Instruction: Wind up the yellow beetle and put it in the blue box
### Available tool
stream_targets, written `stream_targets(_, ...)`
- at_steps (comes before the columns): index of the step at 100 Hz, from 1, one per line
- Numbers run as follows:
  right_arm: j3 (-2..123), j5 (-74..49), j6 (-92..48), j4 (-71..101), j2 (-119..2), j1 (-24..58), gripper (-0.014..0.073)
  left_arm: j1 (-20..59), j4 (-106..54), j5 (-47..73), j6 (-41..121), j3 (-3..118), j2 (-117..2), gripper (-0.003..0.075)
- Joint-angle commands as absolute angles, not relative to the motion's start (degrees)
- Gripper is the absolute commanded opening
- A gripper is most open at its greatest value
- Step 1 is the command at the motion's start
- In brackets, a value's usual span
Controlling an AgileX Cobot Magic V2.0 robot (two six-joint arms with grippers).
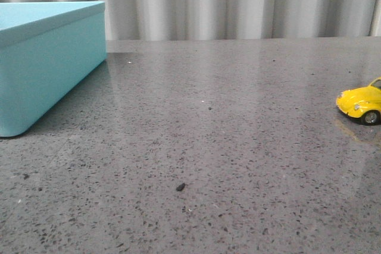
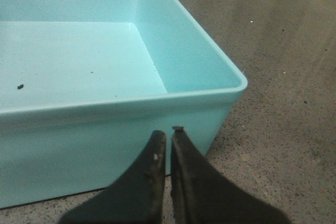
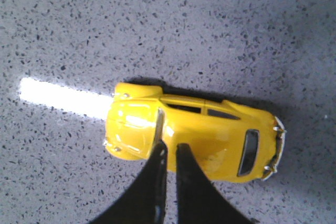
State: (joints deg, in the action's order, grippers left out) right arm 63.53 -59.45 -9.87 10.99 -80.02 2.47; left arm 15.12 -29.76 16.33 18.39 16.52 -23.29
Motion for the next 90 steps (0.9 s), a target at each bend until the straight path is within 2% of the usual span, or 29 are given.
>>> stream_targets(1,65.3,-57.5,-10.0,11.0,-79.5,2.3,-0.0041,15.6,-30.4,12.8,18.1,18.0,-24.0,-0.0021)
stream_targets(72,61.9,-55.5,-9.8,5.6,-83.4,2.3,-0.0041,15.6,-30.4,12.5,18.1,18.0,-24.0,-0.0021)
stream_targets(90,59.1,-55.2,-7.4,2.2,-83.4,-1.1,-0.0041,15.6,-30.4,12.5,18.1,18.0,-24.0,-0.0021)
